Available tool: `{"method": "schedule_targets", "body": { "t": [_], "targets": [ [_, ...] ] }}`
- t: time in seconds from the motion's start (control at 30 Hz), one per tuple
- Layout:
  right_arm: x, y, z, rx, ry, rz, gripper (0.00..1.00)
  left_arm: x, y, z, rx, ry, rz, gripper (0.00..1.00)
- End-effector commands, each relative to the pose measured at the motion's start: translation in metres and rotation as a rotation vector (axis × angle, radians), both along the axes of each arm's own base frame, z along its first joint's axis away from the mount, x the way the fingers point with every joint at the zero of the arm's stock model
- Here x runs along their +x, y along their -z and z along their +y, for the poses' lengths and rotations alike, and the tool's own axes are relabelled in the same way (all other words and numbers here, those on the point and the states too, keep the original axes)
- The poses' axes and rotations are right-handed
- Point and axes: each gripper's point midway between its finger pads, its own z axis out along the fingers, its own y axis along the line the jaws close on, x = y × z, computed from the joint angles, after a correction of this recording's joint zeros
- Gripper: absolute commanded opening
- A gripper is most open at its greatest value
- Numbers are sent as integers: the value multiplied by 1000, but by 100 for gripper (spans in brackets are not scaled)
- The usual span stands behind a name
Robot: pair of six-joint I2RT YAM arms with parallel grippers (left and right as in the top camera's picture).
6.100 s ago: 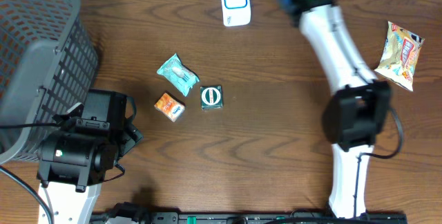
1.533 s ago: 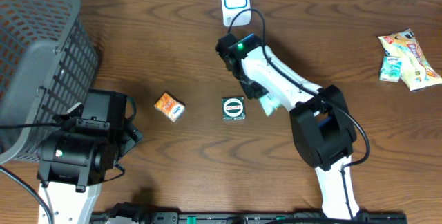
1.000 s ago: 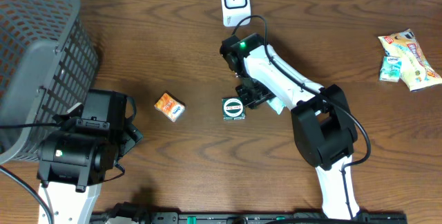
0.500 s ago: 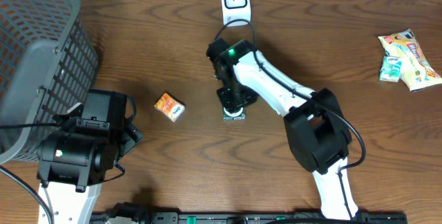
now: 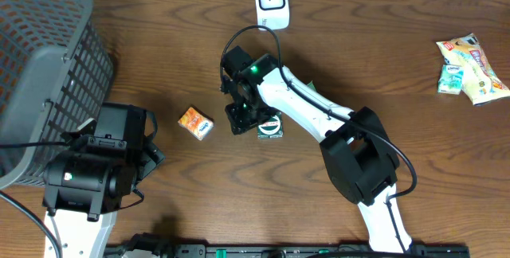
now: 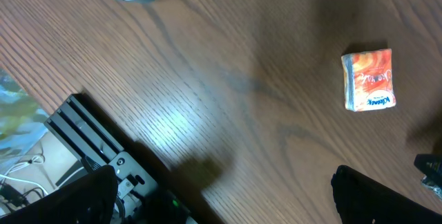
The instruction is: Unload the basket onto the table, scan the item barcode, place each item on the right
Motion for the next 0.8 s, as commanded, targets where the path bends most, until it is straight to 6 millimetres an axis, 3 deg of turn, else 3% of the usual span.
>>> {"method": "schedule_targets", "body": {
  "t": [0.0,0.13,0.5,0.63,0.77],
  "targets": [
    [10,-10,-23,-57,33,-37,42,1,-7,3,10,-17,-26,97],
    [21,-14,-56,-129,87,-34,42,1,-7,3,9,-16,-26,98],
    [36,-15,-101,-157,145,12,42,1,-7,3,10,-17,-26,97],
    [31,-8,-106,-184,133,18,36,1,-7,3,10,-17,-25,98],
    [25,8,-112,-208,133,22,20,1,-7,3,10,-16,-26,97]
  ]
}}
